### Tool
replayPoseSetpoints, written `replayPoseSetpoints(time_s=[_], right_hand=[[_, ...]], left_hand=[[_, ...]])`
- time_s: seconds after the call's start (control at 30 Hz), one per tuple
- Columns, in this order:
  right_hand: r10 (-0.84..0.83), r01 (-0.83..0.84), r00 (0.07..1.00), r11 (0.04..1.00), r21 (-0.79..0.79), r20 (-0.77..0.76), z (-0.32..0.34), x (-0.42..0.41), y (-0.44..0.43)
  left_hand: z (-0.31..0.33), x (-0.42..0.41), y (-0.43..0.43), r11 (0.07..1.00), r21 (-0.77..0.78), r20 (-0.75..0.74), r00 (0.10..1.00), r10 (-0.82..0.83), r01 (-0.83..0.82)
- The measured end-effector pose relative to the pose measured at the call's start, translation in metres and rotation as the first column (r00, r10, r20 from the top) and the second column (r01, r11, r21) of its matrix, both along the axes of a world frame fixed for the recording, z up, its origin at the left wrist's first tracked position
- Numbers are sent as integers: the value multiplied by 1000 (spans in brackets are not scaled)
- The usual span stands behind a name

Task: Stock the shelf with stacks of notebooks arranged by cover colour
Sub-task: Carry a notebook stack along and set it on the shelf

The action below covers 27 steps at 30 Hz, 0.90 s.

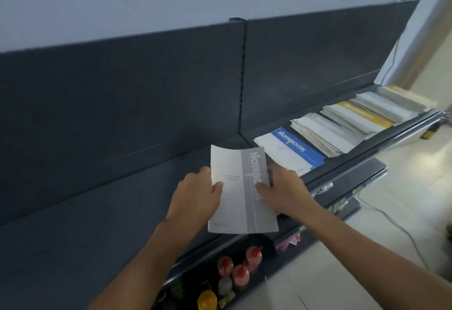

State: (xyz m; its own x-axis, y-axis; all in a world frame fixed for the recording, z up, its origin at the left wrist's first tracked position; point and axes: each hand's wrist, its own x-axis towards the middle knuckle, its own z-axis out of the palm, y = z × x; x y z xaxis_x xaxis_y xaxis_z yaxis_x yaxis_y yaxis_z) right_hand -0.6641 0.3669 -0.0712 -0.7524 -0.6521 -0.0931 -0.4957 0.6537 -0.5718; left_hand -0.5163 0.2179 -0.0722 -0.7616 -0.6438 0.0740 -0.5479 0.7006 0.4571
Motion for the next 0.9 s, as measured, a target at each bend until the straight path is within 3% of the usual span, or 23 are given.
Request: replayPoseSetpoints(time_s=[0.4, 0.9], right_hand=[[-222, 222, 975, 975, 4, 14, 3, -122, 97], [-212, 211, 977, 977, 33, 27, -2, -294, 151]], left_hand=[[3, -155, 71, 987, 35, -9, 988, -154, 154], [-7, -328, 119, 985, 18, 9, 985, -171, 171]])
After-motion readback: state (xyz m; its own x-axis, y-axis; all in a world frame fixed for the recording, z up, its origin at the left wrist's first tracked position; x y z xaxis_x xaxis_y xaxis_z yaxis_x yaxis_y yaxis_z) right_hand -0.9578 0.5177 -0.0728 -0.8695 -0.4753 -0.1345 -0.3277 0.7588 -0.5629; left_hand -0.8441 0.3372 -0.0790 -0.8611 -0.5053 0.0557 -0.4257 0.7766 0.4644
